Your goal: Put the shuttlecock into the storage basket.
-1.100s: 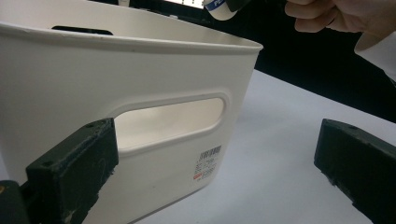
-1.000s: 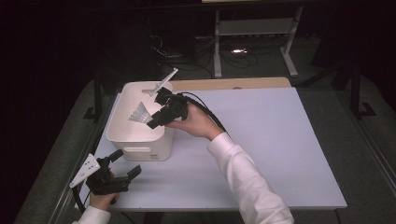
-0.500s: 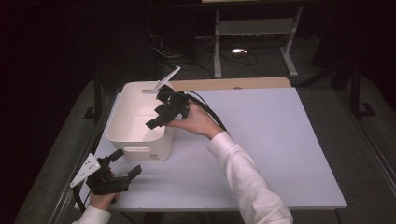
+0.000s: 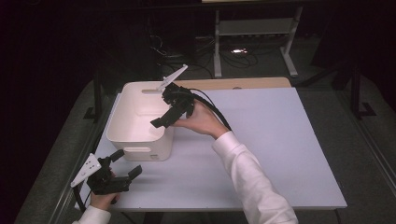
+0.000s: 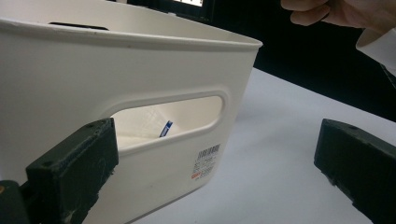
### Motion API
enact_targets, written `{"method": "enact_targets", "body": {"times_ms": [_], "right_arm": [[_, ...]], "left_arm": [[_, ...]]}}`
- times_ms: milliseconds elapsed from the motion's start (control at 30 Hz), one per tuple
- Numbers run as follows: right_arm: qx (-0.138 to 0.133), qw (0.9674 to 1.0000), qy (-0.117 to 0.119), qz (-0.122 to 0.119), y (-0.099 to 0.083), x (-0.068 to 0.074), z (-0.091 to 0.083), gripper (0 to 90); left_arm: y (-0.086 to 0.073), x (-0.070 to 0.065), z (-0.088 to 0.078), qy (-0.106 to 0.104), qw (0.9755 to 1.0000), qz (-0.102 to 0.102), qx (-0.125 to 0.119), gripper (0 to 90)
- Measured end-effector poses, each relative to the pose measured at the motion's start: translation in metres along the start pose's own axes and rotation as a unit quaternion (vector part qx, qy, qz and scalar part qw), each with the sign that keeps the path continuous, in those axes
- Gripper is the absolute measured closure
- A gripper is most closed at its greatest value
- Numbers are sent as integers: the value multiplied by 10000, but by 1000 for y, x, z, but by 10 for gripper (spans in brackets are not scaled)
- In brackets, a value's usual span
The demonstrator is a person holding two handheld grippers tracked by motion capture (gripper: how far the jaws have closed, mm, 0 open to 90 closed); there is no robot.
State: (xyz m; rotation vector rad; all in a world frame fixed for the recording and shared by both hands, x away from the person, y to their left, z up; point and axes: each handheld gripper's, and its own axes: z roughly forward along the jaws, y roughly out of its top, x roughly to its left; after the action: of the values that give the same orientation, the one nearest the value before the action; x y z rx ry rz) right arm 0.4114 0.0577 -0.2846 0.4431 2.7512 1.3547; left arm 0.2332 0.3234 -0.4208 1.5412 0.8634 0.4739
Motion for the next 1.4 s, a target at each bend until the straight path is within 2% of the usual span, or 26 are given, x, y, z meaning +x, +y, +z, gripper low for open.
{"method": "enact_targets", "body": {"times_ms": [33,167,233,333,400,467,500,633,833,900,967,1400], "right_arm": [[-56,9999,0,85,-2,0,-2,0],[-127,9999,-57,37,-7,-2,-8,0],[-148,9997,-45,175,-10,-1,-12,0],[-126,9998,-106,149,-14,-2,-16,0],[-205,9996,-139,105,-17,-3,-21,0],[-257,9994,-146,160,-20,-3,-25,0],[-270,9993,-155,204,-22,-3,-27,0],[-303,9992,-206,136,-28,-4,-34,0],[-366,9988,-233,238,-36,-6,-42,0],[-375,9987,-267,237,-40,-6,-45,0],[-419,9984,-271,255,-42,-6,-47,0],[-543,9977,-311,264,-54,-5,-61,0]], "left_arm": [[0,0,0,-2,10000,-16,-24,0],[0,0,1,1,10000,-29,-17,0],[0,0,1,2,10000,-31,-23,0],[0,-1,1,-1,10000,-62,-44,0],[0,0,0,10,10000,-5,-1,0],[0,1,0,10,10000,59,-4,0],[0,0,0,18,10000,24,-9,0],[0,-1,2,7,10000,-30,-45,0],[0,0,0,36,10000,8,-4,0],[0,0,0,34,10000,1,-57,0],[0,-1,1,34,9998,-101,-141,0],[0,1,0,85,9999,-78,-79,0]]}}
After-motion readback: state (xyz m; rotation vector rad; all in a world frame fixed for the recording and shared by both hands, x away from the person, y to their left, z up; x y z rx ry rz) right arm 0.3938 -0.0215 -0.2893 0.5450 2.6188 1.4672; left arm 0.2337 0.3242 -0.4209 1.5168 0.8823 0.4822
